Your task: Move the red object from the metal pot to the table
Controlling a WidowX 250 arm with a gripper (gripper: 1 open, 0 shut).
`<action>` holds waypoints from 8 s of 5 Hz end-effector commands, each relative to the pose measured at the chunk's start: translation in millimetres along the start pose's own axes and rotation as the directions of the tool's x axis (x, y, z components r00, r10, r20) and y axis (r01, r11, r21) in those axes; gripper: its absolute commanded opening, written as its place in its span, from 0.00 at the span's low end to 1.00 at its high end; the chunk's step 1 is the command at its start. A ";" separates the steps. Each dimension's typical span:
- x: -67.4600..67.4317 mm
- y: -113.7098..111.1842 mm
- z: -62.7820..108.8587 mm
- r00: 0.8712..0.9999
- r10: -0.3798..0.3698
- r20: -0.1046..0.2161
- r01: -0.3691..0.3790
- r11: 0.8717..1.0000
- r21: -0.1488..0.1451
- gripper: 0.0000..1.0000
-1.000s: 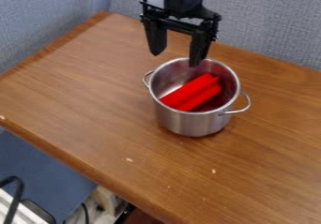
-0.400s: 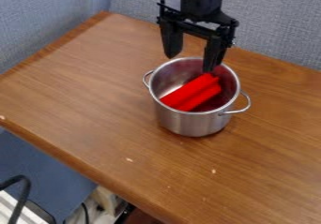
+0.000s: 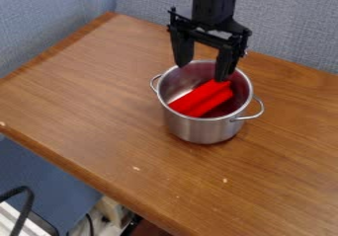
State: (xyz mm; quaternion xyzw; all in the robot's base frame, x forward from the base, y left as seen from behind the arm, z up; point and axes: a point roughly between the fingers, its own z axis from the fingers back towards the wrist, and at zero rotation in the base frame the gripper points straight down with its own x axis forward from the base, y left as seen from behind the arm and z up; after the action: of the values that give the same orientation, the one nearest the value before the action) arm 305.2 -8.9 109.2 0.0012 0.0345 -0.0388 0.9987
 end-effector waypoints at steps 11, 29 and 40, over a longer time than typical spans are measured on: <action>9.6 60.3 56.4 0.999 0.038 -0.024 -0.038 0.999 -0.009 1.00; 11.1 4.3 -53.5 0.998 0.058 0.033 -0.057 0.998 -0.025 1.00; 42.2 31.9 4.2 0.988 -0.061 0.142 0.071 0.995 -0.068 0.00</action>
State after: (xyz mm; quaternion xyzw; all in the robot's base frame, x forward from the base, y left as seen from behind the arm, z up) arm 343.7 18.1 80.0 -0.0417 0.0113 -0.0707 0.9966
